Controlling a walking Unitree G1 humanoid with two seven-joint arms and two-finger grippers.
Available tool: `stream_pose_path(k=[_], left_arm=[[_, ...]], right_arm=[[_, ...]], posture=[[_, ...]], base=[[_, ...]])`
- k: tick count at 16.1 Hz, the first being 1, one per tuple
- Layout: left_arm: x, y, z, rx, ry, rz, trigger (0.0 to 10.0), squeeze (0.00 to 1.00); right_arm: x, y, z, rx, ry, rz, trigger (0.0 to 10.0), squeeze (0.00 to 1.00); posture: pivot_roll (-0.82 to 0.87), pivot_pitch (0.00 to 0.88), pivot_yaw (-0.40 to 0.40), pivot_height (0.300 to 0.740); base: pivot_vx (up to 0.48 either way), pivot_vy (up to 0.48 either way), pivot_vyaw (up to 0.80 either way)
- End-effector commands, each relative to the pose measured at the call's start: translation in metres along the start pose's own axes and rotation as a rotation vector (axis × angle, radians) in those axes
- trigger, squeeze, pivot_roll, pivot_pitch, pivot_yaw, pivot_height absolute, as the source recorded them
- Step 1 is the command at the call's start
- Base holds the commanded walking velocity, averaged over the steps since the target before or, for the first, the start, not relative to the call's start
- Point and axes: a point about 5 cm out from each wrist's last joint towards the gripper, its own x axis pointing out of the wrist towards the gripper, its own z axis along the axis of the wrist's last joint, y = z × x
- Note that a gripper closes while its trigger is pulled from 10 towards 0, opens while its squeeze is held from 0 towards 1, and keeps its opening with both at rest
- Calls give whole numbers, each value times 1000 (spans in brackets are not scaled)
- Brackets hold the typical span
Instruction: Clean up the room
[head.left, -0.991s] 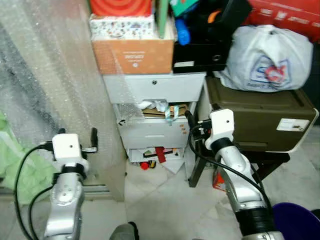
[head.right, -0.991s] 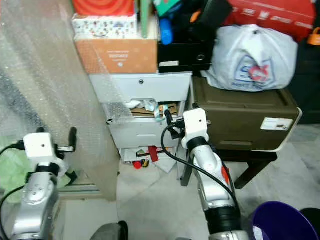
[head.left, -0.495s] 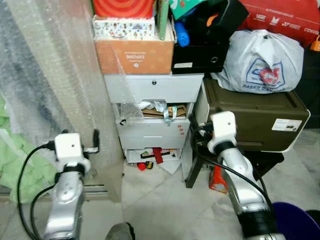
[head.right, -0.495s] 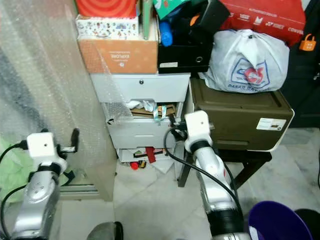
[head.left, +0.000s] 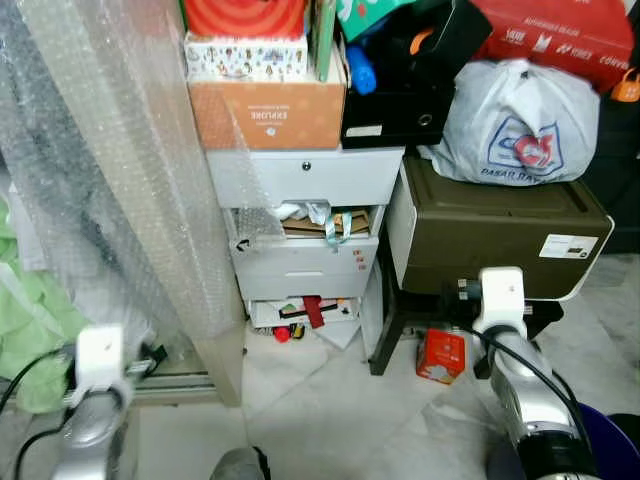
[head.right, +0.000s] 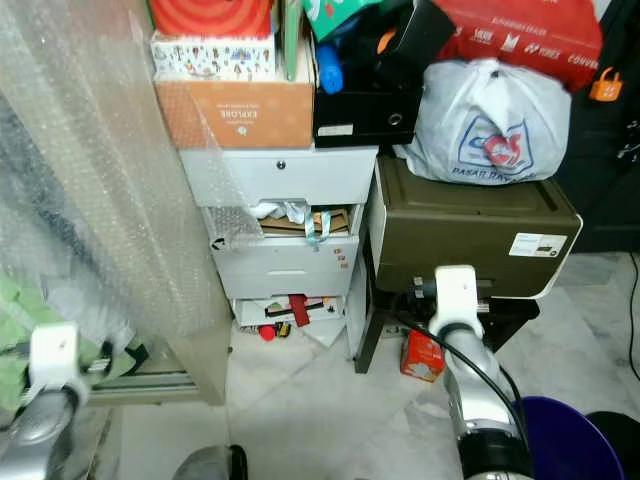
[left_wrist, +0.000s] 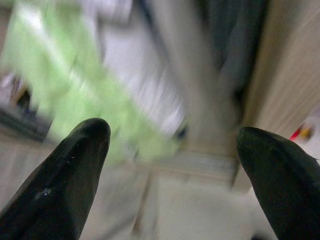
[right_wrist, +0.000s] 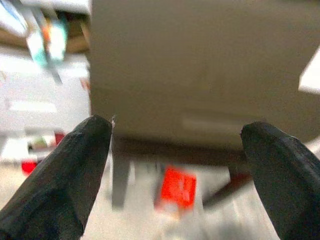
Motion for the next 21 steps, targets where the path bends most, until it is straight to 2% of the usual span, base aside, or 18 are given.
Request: stream_pose_path(k=[1,3,4,6,7,8,11,13,14,15,19,21], left_arm=[[2,6,-12,1,67,19,10000,0],[2,11,-34,45,179,3,10000,0],[3,7,-43,39,238,-40,10000,0],[1,2,-59,78,341,-79,10000,0],[0,1,-63,87,362,-89,10000,0],[-3,-2,-72,112,416,-104,10000,0],[-10,-12,-85,57,501,-155,10000,0],[-10,-17,-85,60,516,-194,10000,0],[-9,-24,-84,90,542,-226,10000,0],[-4,-29,-77,127,525,-232,10000,0],[6,-41,-60,135,481,-238,10000,0],[8,-47,-57,163,474,-248,10000,0]], right_arm=[[1,-11,-9,19,39,-56,10000,0],[-1,-24,-38,70,172,-131,10000,0],[-4,-29,-52,104,241,-158,10000,0],[-12,-25,-77,168,372,-154,10000,0],[-14,-23,-82,187,392,-154,10000,0],[-20,-16,-96,192,458,-120,10000,0],[-30,1,-114,196,553,-77,10000,0],[-27,14,-112,193,556,-24,10000,0],[-24,25,-109,148,560,30,10000,0],[-20,35,-105,107,560,61,10000,0],[-8,41,-89,66,527,99,10000,0],[-8,39,-89,40,535,114,10000,0]], posture=[[-7,0,-16,740],[-11,0,-13,740],[-11,0,-12,740],[-7,0,-2,740],[-6,0,2,740],[-9,0,7,740],[-11,0,15,740],[-18,0,19,740],[-17,0,16,740],[-14,0,12,740],[-15,0,-1,740],[-18,0,-4,740]], base=[[0,0,0],[0,0,0],[0,0,0],[0,0,0],[0,0,0],[0,0,0],[0,0,0],[0,0,0],[0,0,0],[0,0,0],[0,0,0],[0,0,-400]])
